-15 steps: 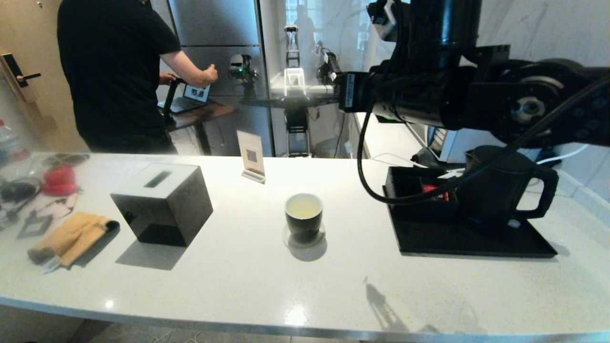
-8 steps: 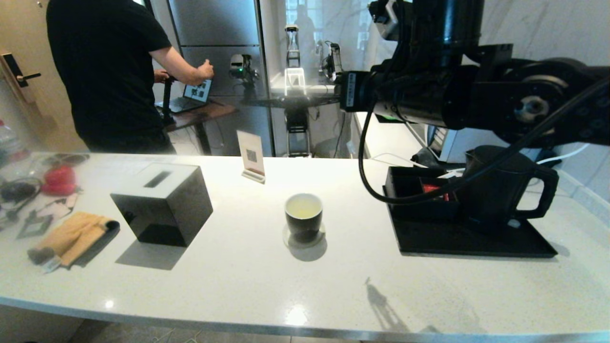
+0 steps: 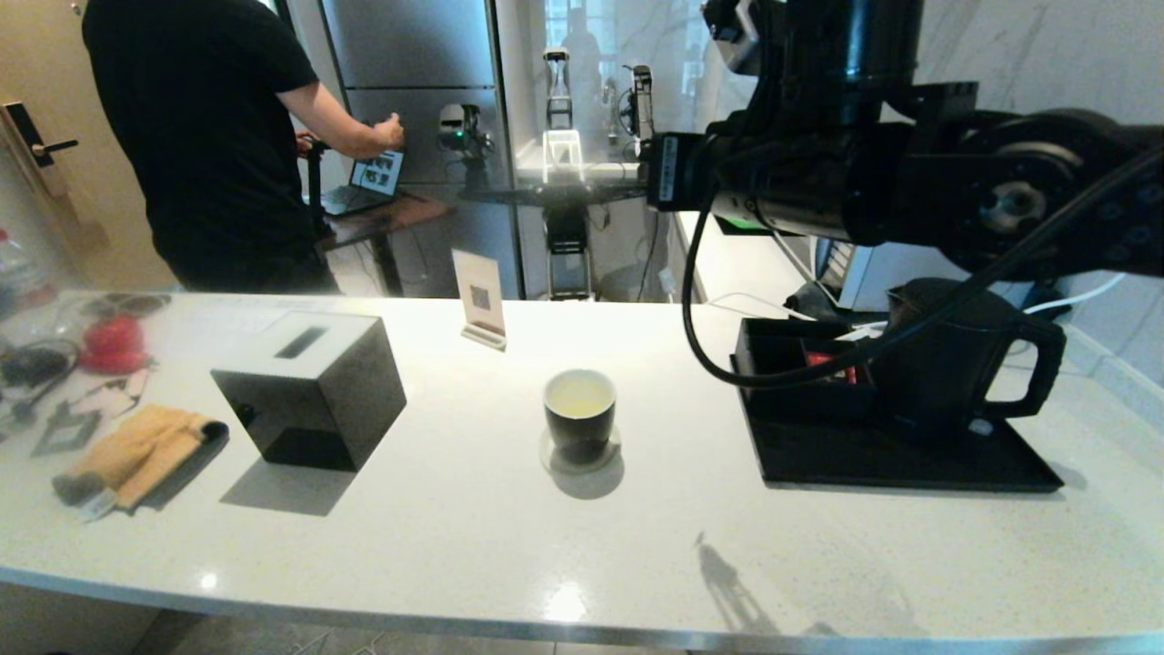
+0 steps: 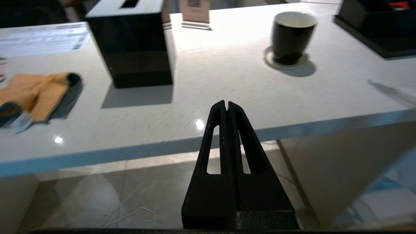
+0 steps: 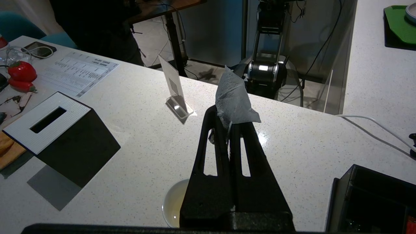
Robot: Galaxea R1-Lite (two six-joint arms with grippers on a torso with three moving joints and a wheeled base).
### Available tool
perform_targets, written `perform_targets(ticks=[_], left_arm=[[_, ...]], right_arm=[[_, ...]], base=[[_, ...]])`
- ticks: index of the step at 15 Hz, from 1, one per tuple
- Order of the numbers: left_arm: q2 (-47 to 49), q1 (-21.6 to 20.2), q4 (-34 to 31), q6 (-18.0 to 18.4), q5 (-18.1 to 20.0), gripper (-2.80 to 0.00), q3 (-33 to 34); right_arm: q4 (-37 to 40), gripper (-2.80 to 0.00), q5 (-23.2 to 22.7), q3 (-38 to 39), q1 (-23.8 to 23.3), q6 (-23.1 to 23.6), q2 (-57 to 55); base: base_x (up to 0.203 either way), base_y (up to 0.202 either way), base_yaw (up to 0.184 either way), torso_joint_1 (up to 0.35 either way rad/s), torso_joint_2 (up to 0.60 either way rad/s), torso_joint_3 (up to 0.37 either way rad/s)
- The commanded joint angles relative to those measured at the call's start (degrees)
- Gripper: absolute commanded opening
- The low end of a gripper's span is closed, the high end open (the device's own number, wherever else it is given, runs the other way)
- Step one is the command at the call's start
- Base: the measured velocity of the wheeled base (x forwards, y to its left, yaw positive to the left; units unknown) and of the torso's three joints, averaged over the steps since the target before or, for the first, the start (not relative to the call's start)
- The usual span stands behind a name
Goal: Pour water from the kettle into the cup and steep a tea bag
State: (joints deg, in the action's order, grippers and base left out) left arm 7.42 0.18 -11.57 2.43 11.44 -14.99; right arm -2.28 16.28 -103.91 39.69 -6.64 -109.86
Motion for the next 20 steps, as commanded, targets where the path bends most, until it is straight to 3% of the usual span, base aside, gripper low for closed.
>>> perform_targets(ticks=[1,6,9,15,20], left_arm=[[10.42,-0.01,0.94,-0.08,2.13,-2.80,-4.11],[31.22,0.24,10.12,-1.46,9.90,-2.80,-13.79],[43.54,4.96,16.22,-3.70,13.68,-2.80,-20.50],[64.02,17.30,29.87,-6.78,14.56,-2.80,-29.09],[76.04,24.06,38.18,-7.00,14.50,-2.80,-33.81]], right_arm=[[-0.01,-2.80,0.07,-0.06,0.03,-0.04,0.01],[-0.20,-2.80,-0.02,-0.59,0.03,1.12,0.26],[-2.73,-2.80,0.07,-0.59,0.03,1.10,0.53],[-3.43,-2.80,0.25,-0.59,0.03,1.19,0.61],[-4.31,-2.80,0.25,-0.59,0.03,1.19,0.35]], base=[[0.000,0.000,0.000,0.000,0.00,0.000],[0.000,0.000,0.000,0.000,0.00,0.000],[0.000,0.000,0.000,0.000,0.00,0.000],[0.000,0.000,0.000,0.000,0.00,0.000],[0.000,0.000,0.000,0.000,0.00,0.000]])
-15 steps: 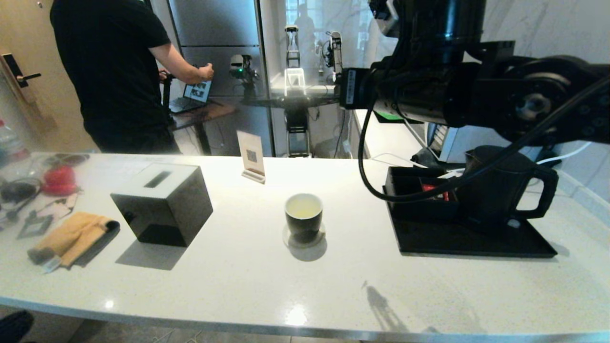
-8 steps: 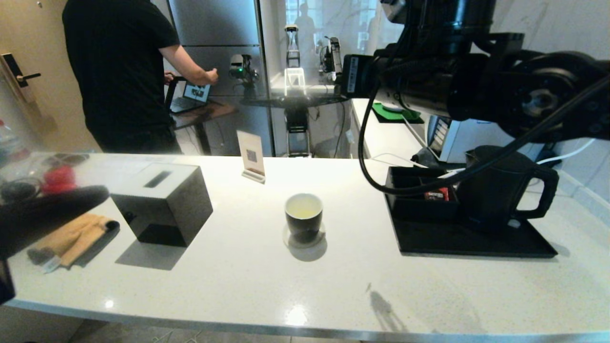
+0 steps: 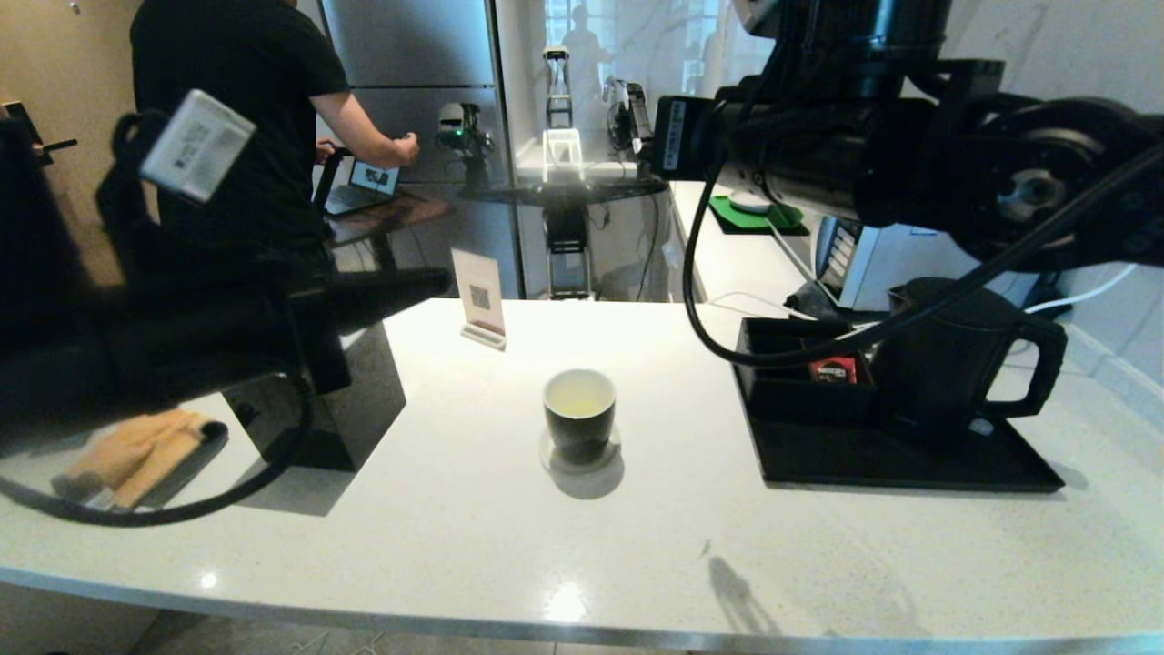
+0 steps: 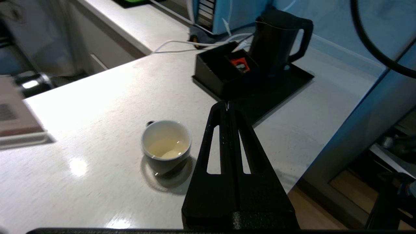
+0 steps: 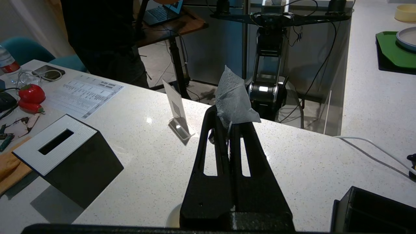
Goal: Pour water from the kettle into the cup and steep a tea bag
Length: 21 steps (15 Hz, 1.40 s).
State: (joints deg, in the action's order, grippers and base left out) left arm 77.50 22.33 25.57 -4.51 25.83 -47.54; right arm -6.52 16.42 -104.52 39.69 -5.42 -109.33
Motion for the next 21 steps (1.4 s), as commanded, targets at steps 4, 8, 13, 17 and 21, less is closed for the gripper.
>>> perform_targets(ticks=[4,8,13,17,21], left_arm=[[11.34,5.64,3.50,-0.08,0.01,0.00,-4.78],[15.19,7.48,6.99,-0.06,0.09,0.00,-6.01],[22.74,8.20,18.18,-0.28,0.09,0.00,-7.19],[25.80,9.77,19.96,-0.96,-0.07,0.00,-8.91],[28.51,10.11,26.12,-1.18,-0.70,0.00,-9.16]], right_arm=[[-0.07,-2.80,0.19,0.55,0.12,0.06,0.08],[0.02,-2.80,0.14,0.69,0.12,0.06,0.50],[0.02,-2.80,0.13,0.99,0.37,0.06,0.53],[0.14,-2.80,0.37,1.07,1.66,0.06,0.70],[0.00,-2.80,0.45,3.44,3.10,0.14,2.05]], base=[[0.000,0.000,0.000,0.000,0.00,0.000],[0.000,0.000,0.000,0.000,0.00,0.000],[0.000,0.000,0.000,0.000,0.00,0.000],[0.000,0.000,0.000,0.000,0.00,0.000],[0.000,0.000,0.000,0.000,0.00,0.000]])
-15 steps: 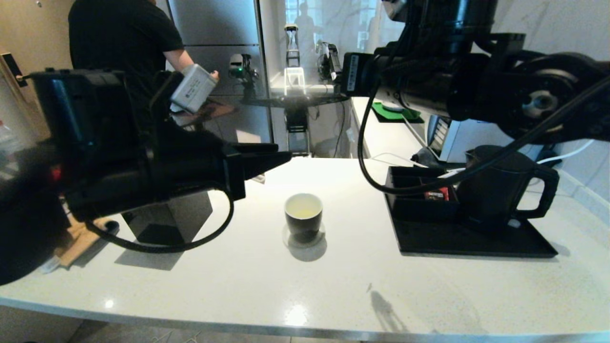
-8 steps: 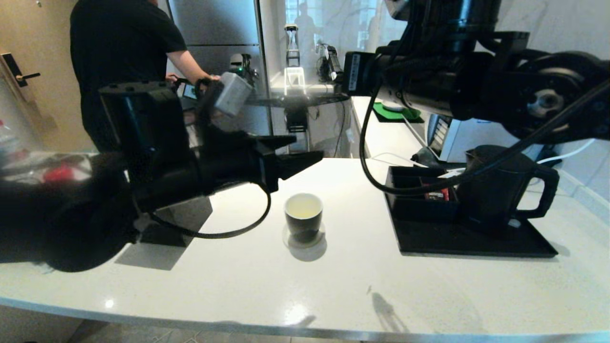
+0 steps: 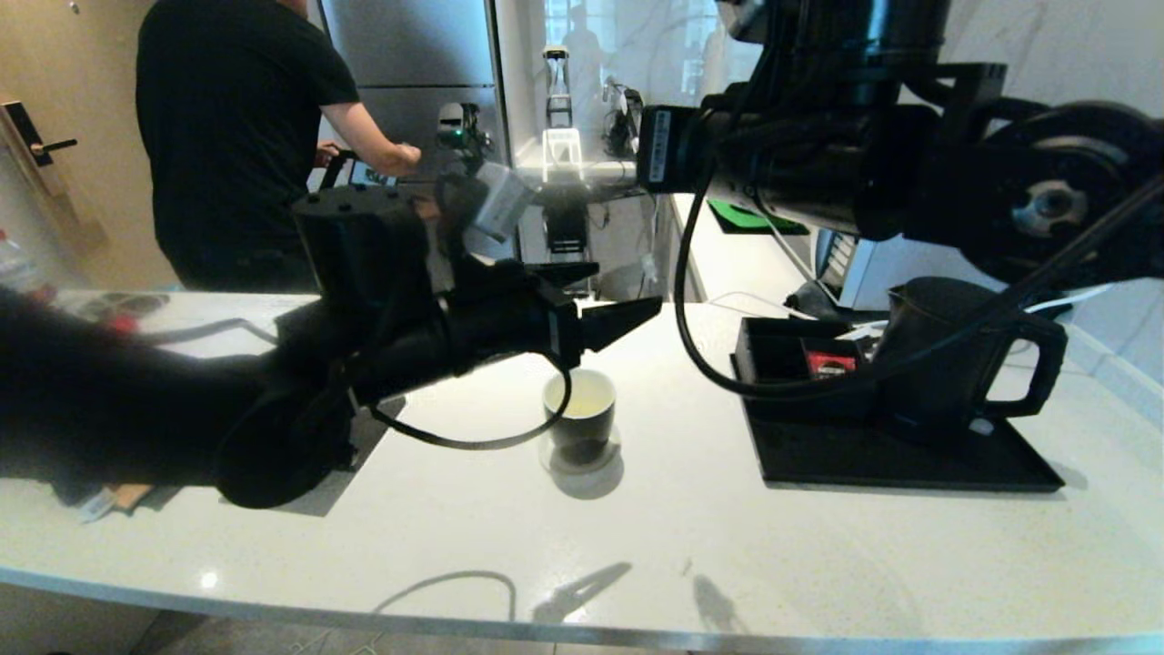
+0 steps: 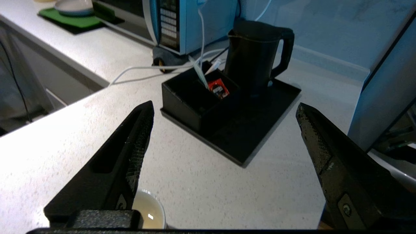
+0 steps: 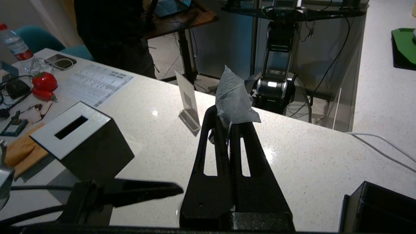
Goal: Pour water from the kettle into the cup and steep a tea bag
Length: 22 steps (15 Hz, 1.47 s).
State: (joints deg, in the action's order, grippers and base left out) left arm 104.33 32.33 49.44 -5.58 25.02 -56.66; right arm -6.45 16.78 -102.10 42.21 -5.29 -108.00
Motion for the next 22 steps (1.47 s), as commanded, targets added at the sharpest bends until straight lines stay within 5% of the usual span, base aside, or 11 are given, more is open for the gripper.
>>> perform_targets(ticks=[1,22], left_arm=[[2.28,0.11,3.62,-0.21,0.06,0.00,-0.03],[4.48,2.40,7.51,-0.04,-1.99,0.00,-0.20]], right_arm=[[-0.13,-2.80,0.10,1.45,0.84,0.00,1.20],[-4.54,-2.80,1.77,11.40,7.18,0.02,6.92]], base=[[0.000,0.000,0.000,0.000,0.00,0.000],[0.000,0.000,0.000,0.000,0.00,0.000]])
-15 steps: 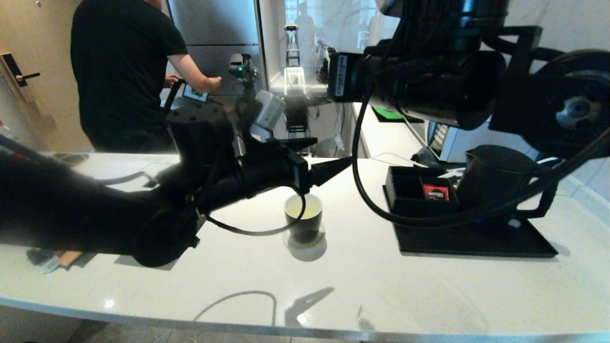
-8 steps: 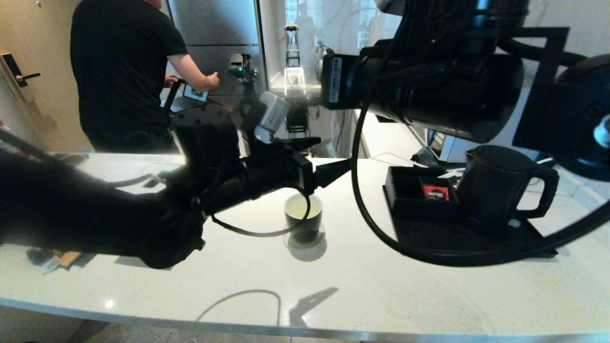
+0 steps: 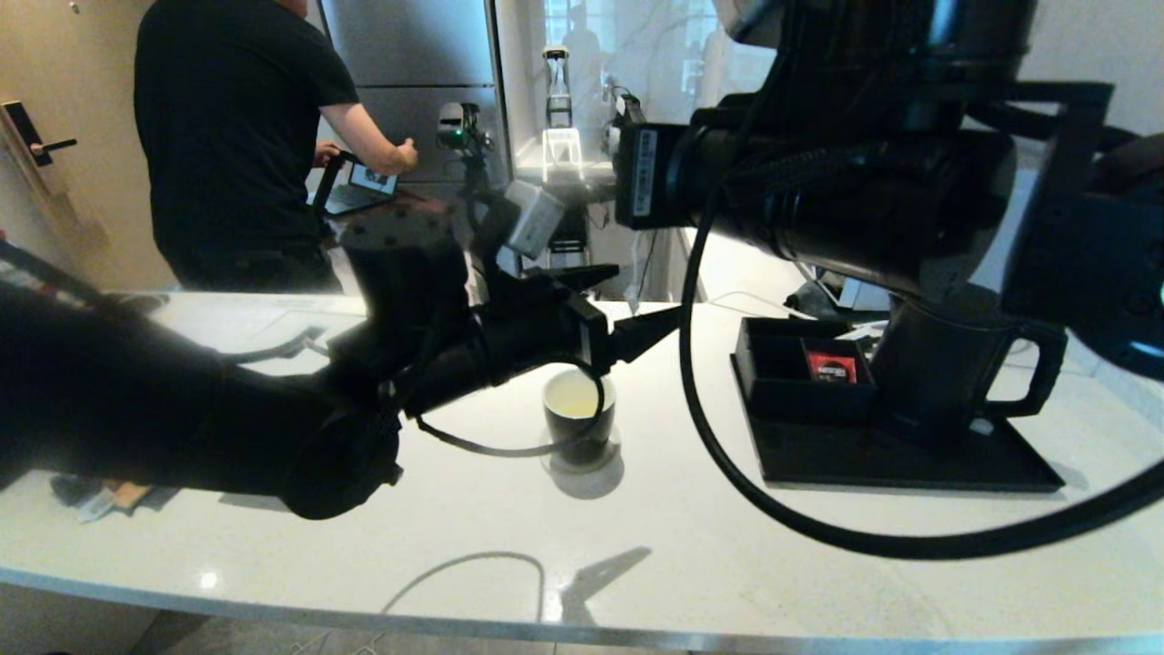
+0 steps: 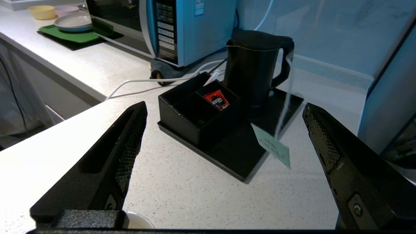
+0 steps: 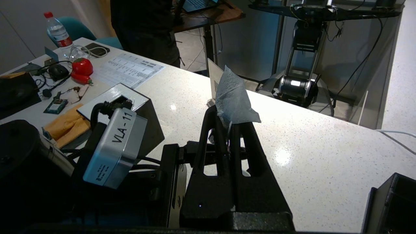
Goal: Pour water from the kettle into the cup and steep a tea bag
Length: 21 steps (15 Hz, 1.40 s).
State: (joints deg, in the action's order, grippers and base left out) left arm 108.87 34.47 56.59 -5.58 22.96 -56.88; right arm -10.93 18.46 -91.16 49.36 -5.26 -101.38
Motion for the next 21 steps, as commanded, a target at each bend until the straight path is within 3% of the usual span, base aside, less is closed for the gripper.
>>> perform_targets(ticks=[1,17,18,21], left_arm=[[0.01,0.61,0.36,-0.13,0.05,0.00,0.02],[-0.24,0.78,0.45,0.13,0.15,0.00,0.72],[-0.24,0.78,0.99,0.04,0.15,-2.80,0.72],[0.01,0.69,2.21,-0.22,-0.02,-2.80,0.66]], right_arm=[[-0.05,-2.80,0.09,0.45,0.03,-0.02,0.30],[-0.05,-2.80,0.18,0.45,0.47,0.07,0.13],[0.03,-2.80,0.18,0.45,0.47,0.07,0.04],[-0.05,-2.80,0.18,0.45,0.47,0.07,-0.05]], base=[[0.000,0.000,0.000,0.000,0.00,0.000],[0.000,0.000,0.000,0.000,0.00,0.000],[0.000,0.000,0.000,0.000,0.00,0.000],[0.000,0.000,0.000,0.000,0.00,0.000]])
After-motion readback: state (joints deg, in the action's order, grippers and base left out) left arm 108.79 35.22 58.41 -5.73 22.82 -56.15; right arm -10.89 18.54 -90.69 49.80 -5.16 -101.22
